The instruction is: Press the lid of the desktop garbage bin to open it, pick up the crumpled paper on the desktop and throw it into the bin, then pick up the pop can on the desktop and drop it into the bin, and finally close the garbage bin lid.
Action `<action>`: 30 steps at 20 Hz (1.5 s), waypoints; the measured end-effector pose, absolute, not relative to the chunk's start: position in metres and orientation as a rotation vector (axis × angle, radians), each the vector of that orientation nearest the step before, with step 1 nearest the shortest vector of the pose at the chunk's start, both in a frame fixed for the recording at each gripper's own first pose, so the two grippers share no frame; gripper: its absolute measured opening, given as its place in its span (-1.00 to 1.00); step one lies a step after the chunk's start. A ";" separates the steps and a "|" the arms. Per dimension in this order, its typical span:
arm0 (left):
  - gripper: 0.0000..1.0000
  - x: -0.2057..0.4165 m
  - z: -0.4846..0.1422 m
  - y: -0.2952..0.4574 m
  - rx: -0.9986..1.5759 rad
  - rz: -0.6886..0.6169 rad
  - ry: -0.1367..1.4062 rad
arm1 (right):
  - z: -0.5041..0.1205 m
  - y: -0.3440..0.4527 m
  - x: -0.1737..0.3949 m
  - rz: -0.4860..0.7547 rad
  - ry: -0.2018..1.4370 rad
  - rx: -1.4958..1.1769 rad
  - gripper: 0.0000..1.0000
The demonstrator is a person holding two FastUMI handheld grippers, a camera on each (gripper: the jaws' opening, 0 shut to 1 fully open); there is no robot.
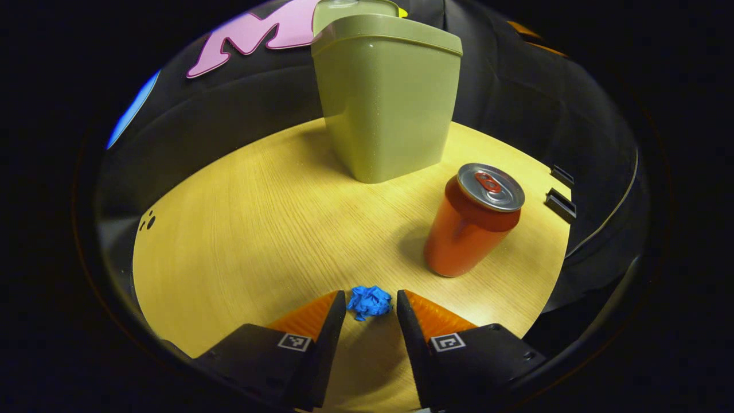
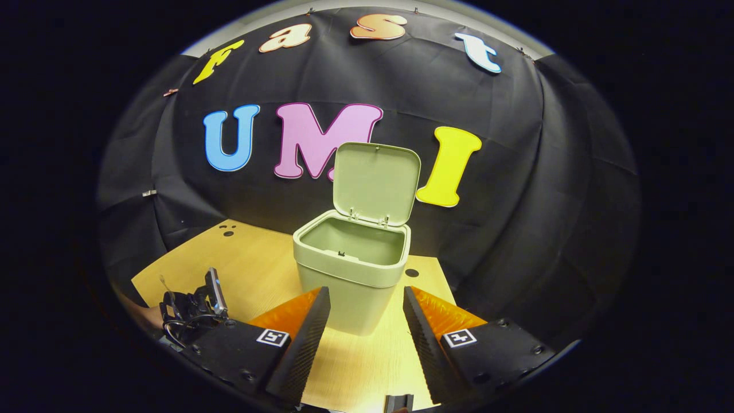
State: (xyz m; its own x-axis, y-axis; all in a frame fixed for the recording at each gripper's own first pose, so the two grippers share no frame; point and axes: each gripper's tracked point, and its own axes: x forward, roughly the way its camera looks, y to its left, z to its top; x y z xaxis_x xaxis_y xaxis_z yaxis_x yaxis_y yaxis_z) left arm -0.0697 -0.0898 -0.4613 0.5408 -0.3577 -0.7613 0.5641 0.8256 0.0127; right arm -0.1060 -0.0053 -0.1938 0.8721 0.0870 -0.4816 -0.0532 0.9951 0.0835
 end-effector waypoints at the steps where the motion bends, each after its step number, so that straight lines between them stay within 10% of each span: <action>1: 0.12 -0.070 -0.464 -0.090 0.270 -0.556 0.841 | -0.194 -0.005 -0.107 0.072 0.507 0.067 0.64; 13: -0.51 -0.066 -0.449 -0.075 0.252 -0.535 0.808 | -0.222 0.017 -0.119 0.094 0.582 0.158 0.64; 30: -0.53 -0.043 -0.345 -0.066 0.148 -0.518 0.627 | -0.235 0.043 -0.124 0.150 0.603 0.104 0.64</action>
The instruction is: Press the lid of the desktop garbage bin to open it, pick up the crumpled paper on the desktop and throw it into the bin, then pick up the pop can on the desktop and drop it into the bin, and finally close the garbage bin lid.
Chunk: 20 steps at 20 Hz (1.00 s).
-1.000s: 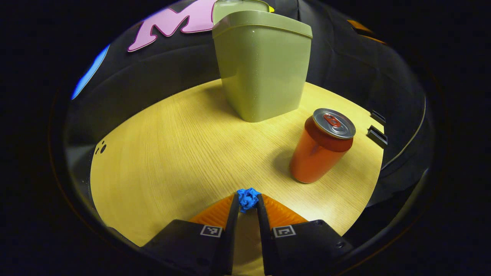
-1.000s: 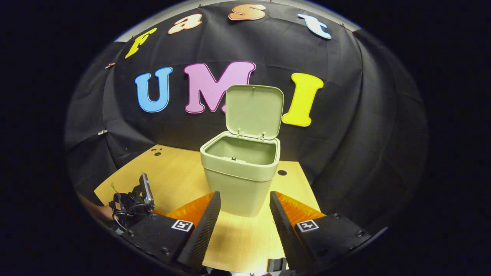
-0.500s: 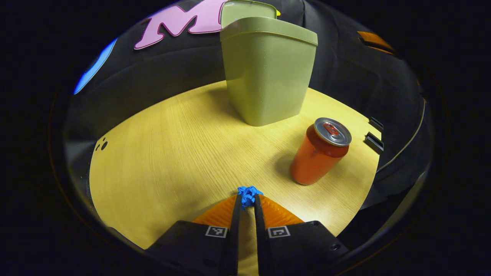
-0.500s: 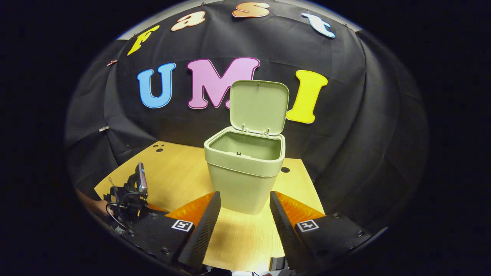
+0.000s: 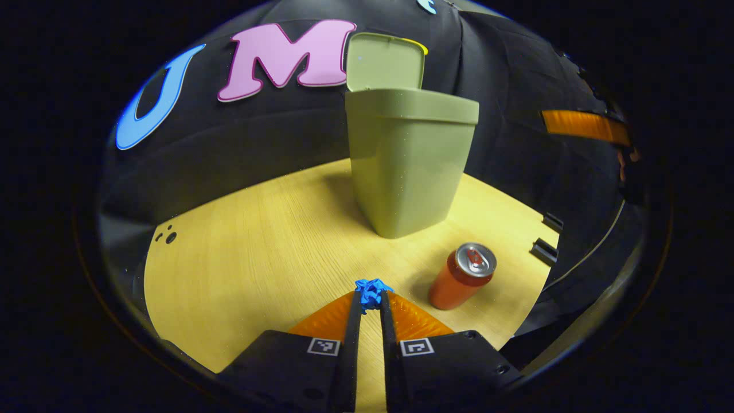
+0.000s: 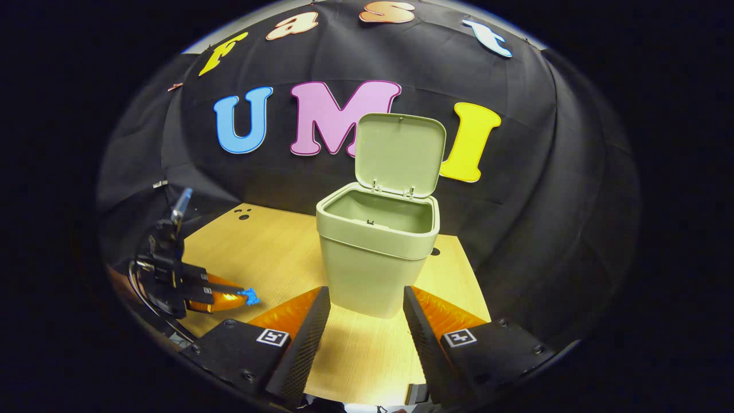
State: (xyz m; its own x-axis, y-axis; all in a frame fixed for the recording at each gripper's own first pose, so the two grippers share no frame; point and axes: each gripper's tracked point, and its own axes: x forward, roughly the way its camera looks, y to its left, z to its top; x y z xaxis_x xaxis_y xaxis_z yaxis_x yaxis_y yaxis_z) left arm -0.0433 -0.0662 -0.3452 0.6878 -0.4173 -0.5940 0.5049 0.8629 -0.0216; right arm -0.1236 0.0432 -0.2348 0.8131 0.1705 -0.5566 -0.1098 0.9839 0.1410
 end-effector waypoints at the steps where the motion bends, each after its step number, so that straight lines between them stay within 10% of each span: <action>1: -0.53 -0.041 -0.334 -0.064 0.139 -0.512 0.605 | -0.236 0.047 -0.124 0.158 0.609 0.110 0.64; 20: -0.60 0.049 -0.097 -0.136 -0.031 -0.595 0.111 | -0.248 0.082 -0.145 0.231 0.641 0.141 0.62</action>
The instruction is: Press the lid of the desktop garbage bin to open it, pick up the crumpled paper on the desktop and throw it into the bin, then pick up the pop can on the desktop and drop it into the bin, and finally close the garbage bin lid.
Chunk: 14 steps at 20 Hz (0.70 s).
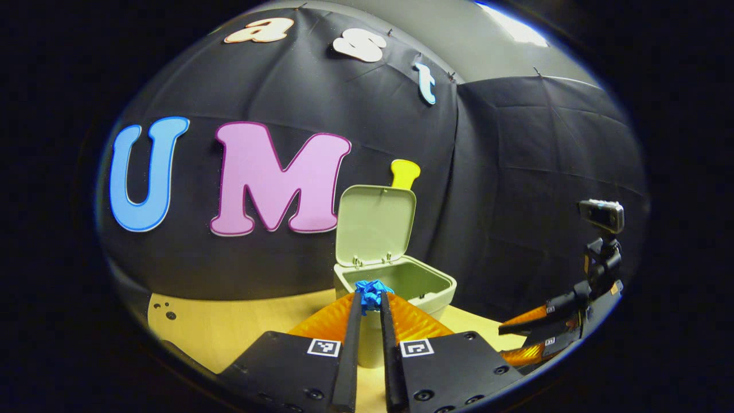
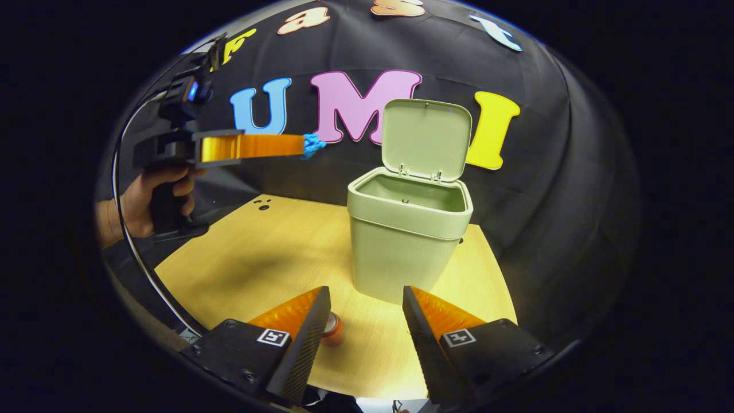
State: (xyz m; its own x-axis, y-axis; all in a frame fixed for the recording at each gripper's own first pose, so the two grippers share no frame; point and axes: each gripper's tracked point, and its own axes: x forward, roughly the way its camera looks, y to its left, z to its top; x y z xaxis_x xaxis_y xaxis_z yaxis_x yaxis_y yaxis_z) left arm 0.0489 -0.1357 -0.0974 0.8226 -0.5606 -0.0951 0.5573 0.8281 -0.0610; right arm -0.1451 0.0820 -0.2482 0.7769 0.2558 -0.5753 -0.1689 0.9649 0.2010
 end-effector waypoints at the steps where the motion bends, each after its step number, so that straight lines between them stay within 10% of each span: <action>1: -0.60 0.055 -0.093 -0.143 -0.028 -0.605 0.099 | -0.248 0.082 -0.147 0.231 0.643 0.144 0.62; 14: -0.53 0.127 -0.133 -0.208 0.045 -0.637 0.180 | -0.242 0.075 -0.169 0.208 0.655 0.183 0.62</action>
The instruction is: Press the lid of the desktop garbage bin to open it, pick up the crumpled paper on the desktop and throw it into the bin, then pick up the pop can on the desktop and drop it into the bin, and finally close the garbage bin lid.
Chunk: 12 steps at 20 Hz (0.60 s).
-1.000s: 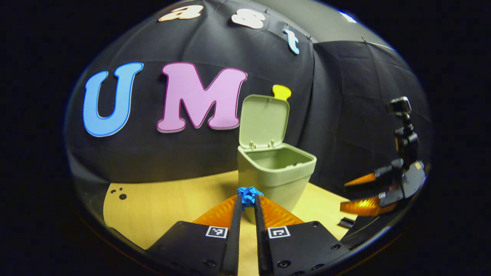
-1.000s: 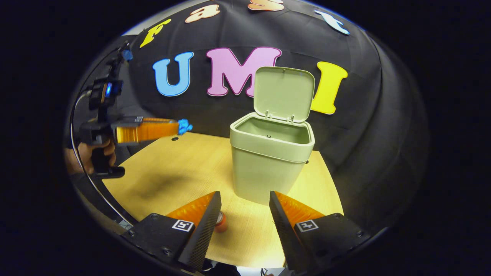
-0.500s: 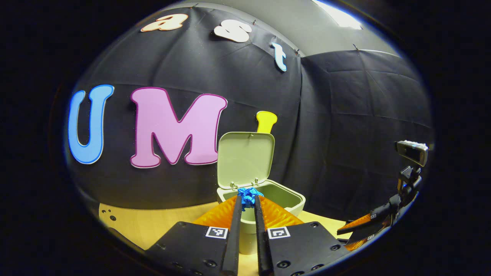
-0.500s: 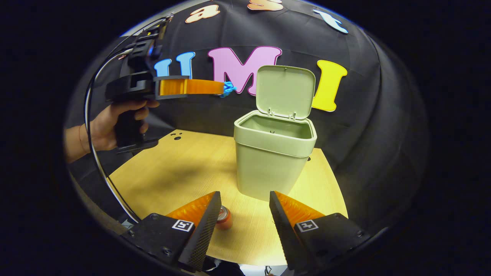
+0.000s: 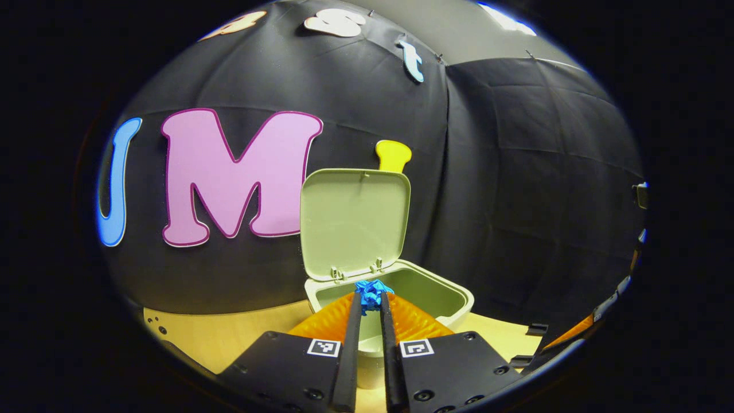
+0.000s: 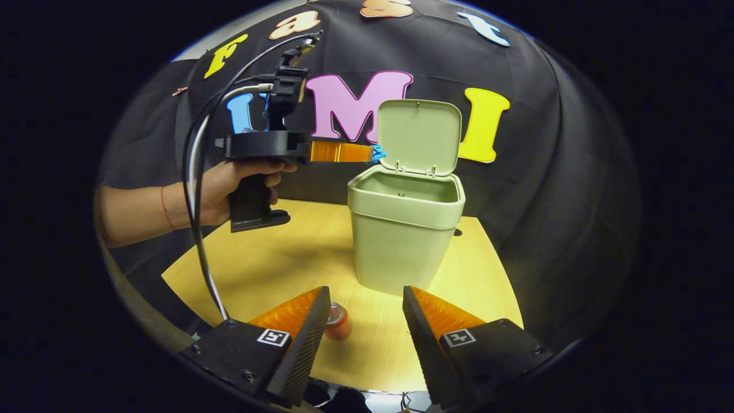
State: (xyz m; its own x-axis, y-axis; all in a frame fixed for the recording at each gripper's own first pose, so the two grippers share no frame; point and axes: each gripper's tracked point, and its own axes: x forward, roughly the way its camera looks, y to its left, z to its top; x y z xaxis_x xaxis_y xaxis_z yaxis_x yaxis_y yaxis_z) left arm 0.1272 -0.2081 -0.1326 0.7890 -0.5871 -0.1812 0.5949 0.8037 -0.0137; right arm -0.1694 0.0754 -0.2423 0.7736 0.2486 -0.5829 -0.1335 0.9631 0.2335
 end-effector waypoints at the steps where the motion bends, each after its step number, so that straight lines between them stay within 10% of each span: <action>1: -0.53 0.130 -0.136 -0.210 0.049 -0.633 0.189 | -0.243 0.074 -0.171 0.204 0.659 0.184 0.62; 8: -0.48 0.142 -0.157 -0.221 0.055 -0.616 0.237 | -0.248 0.060 -0.176 0.161 0.667 0.198 0.62; 10: -0.29 0.141 -0.158 -0.222 0.053 -0.619 0.240 | -0.248 0.058 -0.176 0.153 0.665 0.205 0.62; 12: 0.48 0.140 -0.157 -0.221 0.060 -0.612 0.229 | -0.248 0.058 -0.175 0.152 0.664 0.212 0.62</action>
